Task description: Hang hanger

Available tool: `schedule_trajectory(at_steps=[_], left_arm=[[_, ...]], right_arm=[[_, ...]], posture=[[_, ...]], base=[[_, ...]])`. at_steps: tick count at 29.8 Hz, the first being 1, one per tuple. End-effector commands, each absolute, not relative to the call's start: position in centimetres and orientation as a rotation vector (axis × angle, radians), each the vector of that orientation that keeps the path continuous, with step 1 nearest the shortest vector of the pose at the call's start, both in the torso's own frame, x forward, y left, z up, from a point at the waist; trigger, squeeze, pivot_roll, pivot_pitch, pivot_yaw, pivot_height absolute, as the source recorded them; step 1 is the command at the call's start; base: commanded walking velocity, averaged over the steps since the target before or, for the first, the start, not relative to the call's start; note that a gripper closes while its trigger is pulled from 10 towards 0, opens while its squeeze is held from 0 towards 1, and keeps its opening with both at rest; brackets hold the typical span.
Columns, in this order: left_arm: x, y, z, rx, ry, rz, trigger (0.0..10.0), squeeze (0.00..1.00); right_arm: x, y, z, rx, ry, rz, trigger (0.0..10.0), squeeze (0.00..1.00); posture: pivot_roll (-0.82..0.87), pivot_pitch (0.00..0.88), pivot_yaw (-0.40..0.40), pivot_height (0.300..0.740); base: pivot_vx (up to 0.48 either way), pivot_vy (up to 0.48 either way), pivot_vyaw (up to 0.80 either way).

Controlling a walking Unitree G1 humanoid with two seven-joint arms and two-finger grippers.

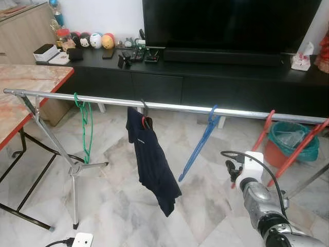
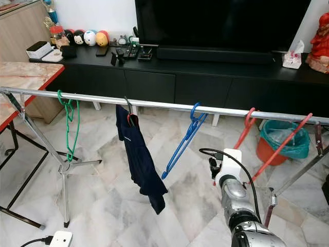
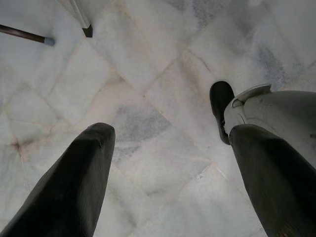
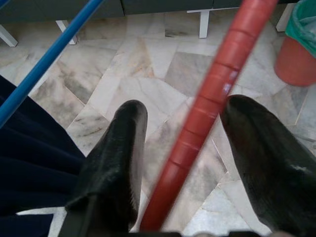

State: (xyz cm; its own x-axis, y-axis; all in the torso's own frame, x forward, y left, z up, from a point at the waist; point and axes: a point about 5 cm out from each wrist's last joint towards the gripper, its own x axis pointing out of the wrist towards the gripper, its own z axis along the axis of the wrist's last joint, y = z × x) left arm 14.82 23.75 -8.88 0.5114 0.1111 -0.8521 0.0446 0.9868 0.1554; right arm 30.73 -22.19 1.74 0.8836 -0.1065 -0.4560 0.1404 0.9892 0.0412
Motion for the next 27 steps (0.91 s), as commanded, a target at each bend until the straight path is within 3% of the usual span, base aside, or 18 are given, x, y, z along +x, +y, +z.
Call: schedule_trajectory(at_steps=[1,18,24,25,27], left_arm=[[14.4,24.0,-9.0,0.171,1.05,0.041,10.0,0.0],[14.1,24.6,-9.0,0.174,1.063,0.054,10.0,0.0],[14.0,24.5,-9.0,0.171,1.063,0.05,10.0,0.0],[14.0,24.5,-9.0,0.171,1.062,0.049,10.0,0.0],[14.0,24.5,-9.0,0.171,1.062,0.049,10.0,0.0]], right_arm=[[31.1,-22.2,2.3,0.069,0.431,-0.132,10.0,1.0],[30.0,-22.8,3.3,0.041,0.174,-0.223,10.0,1.0],[28.6,-22.9,3.2,-0.052,0.092,-0.266,10.0,1.0],[28.1,-22.8,3.1,-0.067,0.076,-0.274,10.0,0.57],[27.9,-22.8,3.1,-0.07,0.069,-0.277,10.0,0.57]], posture=[[0.0,0.0,0.043,0.74],[0.0,0.0,0.04,0.74],[0.0,0.0,0.039,0.74],[0.0,0.0,0.039,0.74],[0.0,0.0,0.039,0.74]], base=[[0.0,0.0,0.0],[0.0,0.0,0.0],[0.0,0.0,0.0],[0.0,0.0,0.0],[0.0,0.0,0.0]])
